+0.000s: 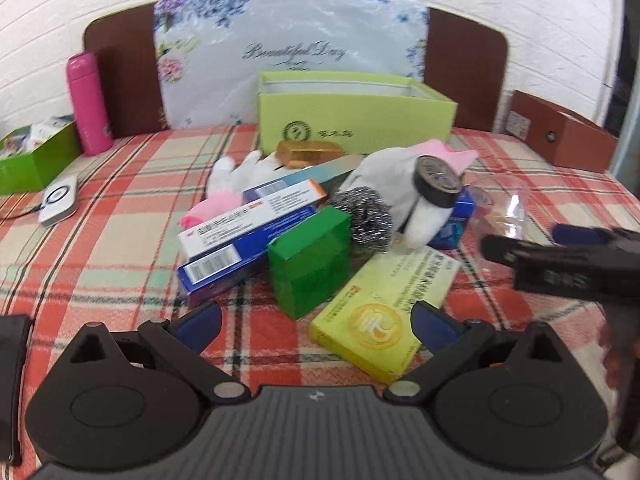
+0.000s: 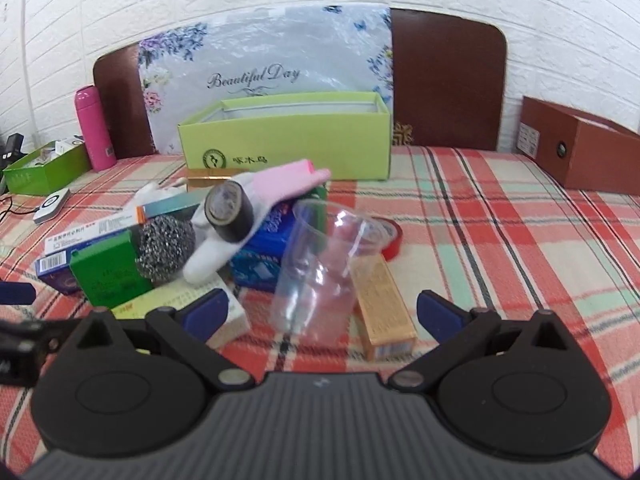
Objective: Organize objects
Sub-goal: 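Grasp the clear plastic cup with the right gripper while left grasps yellow medicine box, then carry cup and yellow box into the lime-green box and release both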
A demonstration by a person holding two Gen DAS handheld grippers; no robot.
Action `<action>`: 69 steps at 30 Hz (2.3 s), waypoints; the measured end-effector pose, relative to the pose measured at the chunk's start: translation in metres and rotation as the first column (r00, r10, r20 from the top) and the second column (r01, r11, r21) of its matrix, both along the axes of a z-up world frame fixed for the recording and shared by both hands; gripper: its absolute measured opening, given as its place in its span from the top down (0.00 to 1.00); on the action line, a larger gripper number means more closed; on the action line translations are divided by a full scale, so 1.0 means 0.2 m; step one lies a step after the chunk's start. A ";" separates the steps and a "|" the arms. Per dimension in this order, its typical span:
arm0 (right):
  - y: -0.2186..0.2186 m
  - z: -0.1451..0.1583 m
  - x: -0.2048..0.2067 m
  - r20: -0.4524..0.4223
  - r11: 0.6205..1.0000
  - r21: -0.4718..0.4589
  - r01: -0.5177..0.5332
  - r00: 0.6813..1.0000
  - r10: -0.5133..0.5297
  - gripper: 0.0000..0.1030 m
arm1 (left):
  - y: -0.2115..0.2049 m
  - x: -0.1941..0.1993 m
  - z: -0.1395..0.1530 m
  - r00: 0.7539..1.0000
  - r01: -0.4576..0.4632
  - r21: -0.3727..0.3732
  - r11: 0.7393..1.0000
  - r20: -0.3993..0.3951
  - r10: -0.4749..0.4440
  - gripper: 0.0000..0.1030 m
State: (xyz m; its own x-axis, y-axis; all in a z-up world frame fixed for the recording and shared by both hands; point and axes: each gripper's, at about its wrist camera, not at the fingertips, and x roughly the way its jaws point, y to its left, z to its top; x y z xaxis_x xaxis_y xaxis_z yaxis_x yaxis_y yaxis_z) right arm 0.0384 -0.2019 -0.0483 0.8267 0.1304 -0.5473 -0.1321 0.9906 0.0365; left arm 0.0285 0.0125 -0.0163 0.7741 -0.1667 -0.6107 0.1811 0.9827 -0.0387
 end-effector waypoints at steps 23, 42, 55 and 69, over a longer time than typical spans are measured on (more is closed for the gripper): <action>-0.13 -0.04 -0.09 -0.100 0.995 0.058 -0.077 0.992 0.083 0.51 | -0.23 0.16 -0.14 0.964 0.219 -0.027 0.975 -0.146 -0.220 0.27; -0.11 -0.07 -0.08 -0.100 0.989 0.074 -0.130 0.986 0.137 0.55 | -0.19 0.12 -0.08 0.965 0.214 -0.110 0.971 -0.131 -0.228 0.33; -0.22 0.35 -0.03 0.091 0.976 0.134 -0.170 0.983 0.159 0.55 | -0.05 0.12 0.42 0.969 0.240 -0.144 0.960 0.098 -0.228 0.33; -0.03 0.40 0.80 0.083 0.983 0.146 -0.115 0.991 0.103 0.55 | -0.08 1.03 0.58 0.987 0.011 -0.174 0.985 0.160 0.018 0.33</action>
